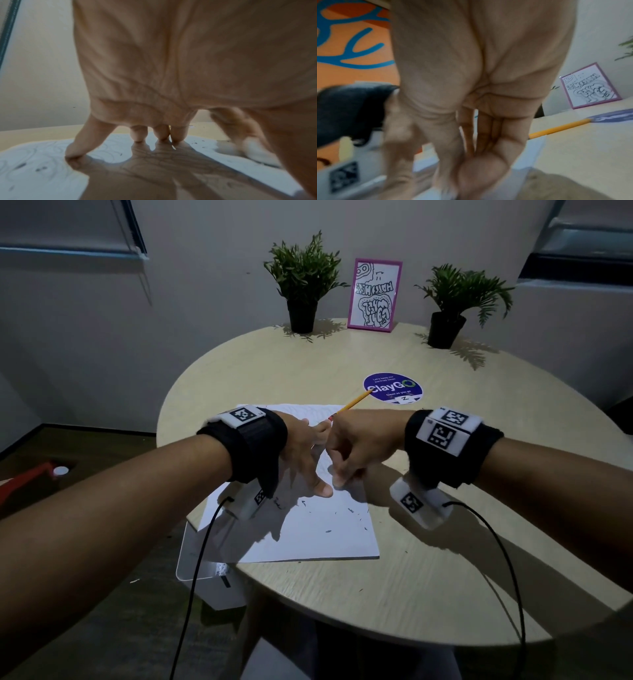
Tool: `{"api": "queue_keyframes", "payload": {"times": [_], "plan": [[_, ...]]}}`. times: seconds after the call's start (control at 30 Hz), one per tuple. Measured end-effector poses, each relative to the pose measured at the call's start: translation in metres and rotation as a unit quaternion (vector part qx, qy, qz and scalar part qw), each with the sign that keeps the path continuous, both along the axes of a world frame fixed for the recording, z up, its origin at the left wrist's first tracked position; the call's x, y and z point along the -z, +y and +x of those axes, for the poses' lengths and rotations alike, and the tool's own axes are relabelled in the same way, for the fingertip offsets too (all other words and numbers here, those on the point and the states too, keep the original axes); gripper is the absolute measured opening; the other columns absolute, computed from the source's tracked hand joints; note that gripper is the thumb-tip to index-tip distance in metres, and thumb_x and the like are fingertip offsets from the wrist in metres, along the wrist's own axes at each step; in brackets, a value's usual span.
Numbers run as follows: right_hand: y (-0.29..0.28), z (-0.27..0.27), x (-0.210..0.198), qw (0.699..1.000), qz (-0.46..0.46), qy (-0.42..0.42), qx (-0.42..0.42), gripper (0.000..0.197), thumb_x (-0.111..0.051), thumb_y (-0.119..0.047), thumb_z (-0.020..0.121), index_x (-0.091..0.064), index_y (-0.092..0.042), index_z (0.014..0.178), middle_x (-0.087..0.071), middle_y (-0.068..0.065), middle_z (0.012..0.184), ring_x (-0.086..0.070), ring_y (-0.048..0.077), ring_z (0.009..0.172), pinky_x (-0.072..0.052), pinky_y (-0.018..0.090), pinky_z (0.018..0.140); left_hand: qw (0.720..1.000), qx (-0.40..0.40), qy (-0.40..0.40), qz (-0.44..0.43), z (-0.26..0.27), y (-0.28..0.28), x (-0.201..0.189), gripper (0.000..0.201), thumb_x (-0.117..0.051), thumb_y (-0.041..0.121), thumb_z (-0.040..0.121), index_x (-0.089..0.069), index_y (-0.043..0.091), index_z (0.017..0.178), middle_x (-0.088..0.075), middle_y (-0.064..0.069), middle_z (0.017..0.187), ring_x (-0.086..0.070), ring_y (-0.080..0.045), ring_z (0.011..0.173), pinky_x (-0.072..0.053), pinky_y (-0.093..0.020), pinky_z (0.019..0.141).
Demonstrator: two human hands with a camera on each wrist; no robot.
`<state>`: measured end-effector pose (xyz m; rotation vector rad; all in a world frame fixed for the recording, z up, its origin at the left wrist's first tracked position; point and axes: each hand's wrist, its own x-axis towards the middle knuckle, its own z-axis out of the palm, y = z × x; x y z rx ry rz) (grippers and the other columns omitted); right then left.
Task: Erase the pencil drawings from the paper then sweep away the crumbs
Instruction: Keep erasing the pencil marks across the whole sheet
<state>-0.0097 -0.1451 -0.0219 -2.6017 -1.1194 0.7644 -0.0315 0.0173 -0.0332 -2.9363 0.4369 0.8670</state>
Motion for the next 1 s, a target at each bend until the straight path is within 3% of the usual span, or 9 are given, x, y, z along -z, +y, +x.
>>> {"api": "queue_keyframes", "payload": {"times": [0.1, 0.17, 0.3, 0.37, 0.5, 0.6, 0.7, 0.87, 1.0], "plan": [[0.005, 0.021, 0.005, 0.990, 0.045, -0.114, 0.066, 0.024, -0.085, -0.027, 0.076, -0.067, -0.023, 0.061, -0.070, -0.007, 0.062, -0.061, 0.001, 0.057, -0.047, 0.022, 0.061, 1.000, -0.015, -0.006, 0.005, -0.003, -0.001, -0.002, 0.115, -0.069, 0.077, 0.068, 0.003, 0.050, 0.153, -0.001, 0.016, 0.165, 0.002, -0.018, 0.154, -0.016, -0.050, 0.121], [0.005, 0.025, 0.006, 0.985, 0.057, -0.135, 0.089, 0.024, -0.084, -0.026, 0.077, -0.067, -0.020, 0.062, -0.070, -0.004, 0.063, -0.063, 0.005, 0.060, -0.051, 0.026, 0.063, 1.000, -0.008, -0.013, 0.007, -0.006, -0.001, -0.005, 0.117, -0.069, 0.077, 0.068, 0.005, 0.048, 0.154, -0.001, 0.017, 0.165, 0.003, -0.016, 0.154, -0.017, -0.048, 0.121], [0.003, 0.003, -0.001, 1.000, 0.002, -0.021, 0.015, 0.024, -0.084, -0.024, 0.079, -0.067, -0.022, 0.062, -0.070, -0.007, 0.060, -0.065, 0.002, 0.056, -0.050, 0.017, 0.058, 1.000, 0.001, -0.007, -0.006, -0.009, -0.003, -0.009, 0.096, -0.070, 0.072, 0.072, -0.016, 0.054, 0.150, -0.004, 0.018, 0.165, 0.006, -0.017, 0.153, -0.015, -0.050, 0.120], [0.004, 0.007, -0.002, 0.999, -0.005, -0.047, 0.012, 0.024, -0.085, -0.026, 0.078, -0.068, -0.023, 0.062, -0.069, -0.008, 0.060, -0.061, -0.001, 0.054, -0.046, 0.014, 0.056, 1.000, 0.002, -0.004, -0.008, -0.009, -0.003, -0.009, 0.098, -0.070, 0.072, 0.072, -0.013, 0.056, 0.149, -0.002, 0.019, 0.165, 0.007, -0.017, 0.153, -0.015, -0.050, 0.120], [0.007, 0.022, 0.003, 0.988, 0.036, -0.132, 0.075, 0.025, -0.085, -0.027, 0.076, -0.066, -0.021, 0.061, -0.068, -0.006, 0.061, -0.062, 0.005, 0.061, -0.046, 0.024, 0.061, 1.000, -0.010, -0.006, 0.005, -0.009, -0.002, -0.009, 0.110, -0.070, 0.074, 0.071, -0.001, 0.051, 0.153, -0.002, 0.017, 0.165, 0.004, -0.016, 0.153, -0.017, -0.048, 0.120], [0.004, 0.009, 0.003, 0.995, 0.020, -0.092, 0.041, 0.027, -0.084, -0.026, 0.077, -0.064, -0.022, 0.059, -0.066, -0.009, 0.055, -0.060, 0.001, 0.055, -0.048, 0.023, 0.059, 1.000, 0.000, -0.007, -0.001, -0.010, -0.003, -0.011, 0.102, -0.070, 0.072, 0.072, -0.011, 0.050, 0.153, -0.003, 0.020, 0.165, 0.006, -0.016, 0.153, -0.017, -0.049, 0.120], [0.002, 0.004, 0.002, 0.999, 0.009, -0.048, 0.017, 0.025, -0.085, -0.027, 0.077, -0.066, -0.022, 0.061, -0.068, -0.008, 0.059, -0.060, -0.001, 0.053, -0.046, 0.019, 0.058, 1.000, 0.004, -0.004, 0.004, -0.008, -0.004, -0.009, 0.104, -0.070, 0.073, 0.072, -0.006, 0.051, 0.152, -0.001, 0.020, 0.165, 0.009, -0.017, 0.153, -0.014, -0.050, 0.121], [0.003, 0.024, 0.007, 0.986, 0.060, -0.127, 0.091, 0.028, -0.085, -0.028, 0.076, -0.064, -0.023, 0.058, -0.066, -0.009, 0.059, -0.056, -0.003, 0.051, -0.043, 0.024, 0.059, 1.000, -0.006, -0.001, 0.019, -0.007, -0.004, -0.008, 0.118, -0.068, 0.077, 0.070, 0.009, 0.047, 0.154, 0.002, 0.019, 0.164, 0.007, -0.016, 0.153, -0.015, -0.049, 0.122], [0.001, 0.007, 0.007, 0.998, 0.041, -0.020, 0.035, 0.021, -0.084, -0.023, 0.078, -0.070, -0.015, 0.066, -0.073, -0.001, 0.066, -0.068, 0.007, 0.060, -0.048, 0.019, 0.060, 1.000, 0.000, -0.001, 0.007, -0.007, -0.003, -0.008, 0.104, -0.069, 0.074, 0.072, -0.009, 0.050, 0.153, -0.001, 0.019, 0.165, 0.009, -0.018, 0.153, -0.012, -0.052, 0.122]]}}
